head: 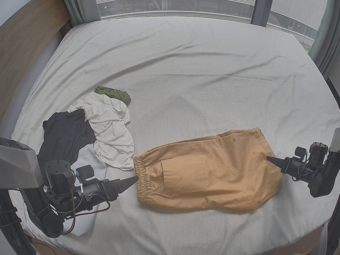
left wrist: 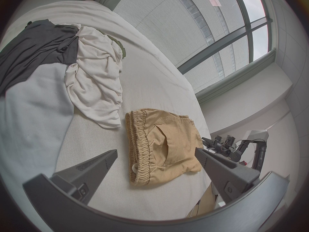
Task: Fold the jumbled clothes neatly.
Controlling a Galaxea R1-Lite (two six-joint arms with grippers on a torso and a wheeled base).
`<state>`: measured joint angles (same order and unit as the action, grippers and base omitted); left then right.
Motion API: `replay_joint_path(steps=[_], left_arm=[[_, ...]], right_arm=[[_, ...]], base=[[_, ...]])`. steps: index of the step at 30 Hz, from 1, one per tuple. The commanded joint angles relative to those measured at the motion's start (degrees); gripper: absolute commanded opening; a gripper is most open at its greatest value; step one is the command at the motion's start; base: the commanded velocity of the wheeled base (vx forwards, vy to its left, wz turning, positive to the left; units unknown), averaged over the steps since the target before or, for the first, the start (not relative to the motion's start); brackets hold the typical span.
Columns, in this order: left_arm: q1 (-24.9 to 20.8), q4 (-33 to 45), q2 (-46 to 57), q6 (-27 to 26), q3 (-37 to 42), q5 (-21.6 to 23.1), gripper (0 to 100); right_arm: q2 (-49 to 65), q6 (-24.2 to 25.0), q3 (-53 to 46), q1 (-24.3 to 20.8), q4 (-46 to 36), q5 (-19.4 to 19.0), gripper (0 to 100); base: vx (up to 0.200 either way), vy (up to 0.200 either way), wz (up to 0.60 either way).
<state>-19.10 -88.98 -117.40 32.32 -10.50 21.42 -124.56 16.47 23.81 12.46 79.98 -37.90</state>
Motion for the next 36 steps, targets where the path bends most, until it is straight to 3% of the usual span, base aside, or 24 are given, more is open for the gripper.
replay_joint_path(steps=[1, 14, 36], left_arm=[[-2.0, -0.1, -3.0, -0.1, -1.7, -2.8, 100], [-4.7, -0.1, -10.7, -0.5, -10.4, -8.4, 100], [-5.4, -0.1, -19.9, 2.0, -18.2, -8.9, 100]], right_arm=[[8.4, 0.4, -0.3, 0.3, -1.1, -0.2, 100], [13.8, 3.5, 1.2, -0.1, -1.0, -0.2, 100], [15.0, 4.9, 1.9, -0.6, -0.7, -0.1, 100]], base=[[0.0, 0.0, 0.0], [0.0, 0.0, 0.0], [0.0, 0.0, 0.0]])
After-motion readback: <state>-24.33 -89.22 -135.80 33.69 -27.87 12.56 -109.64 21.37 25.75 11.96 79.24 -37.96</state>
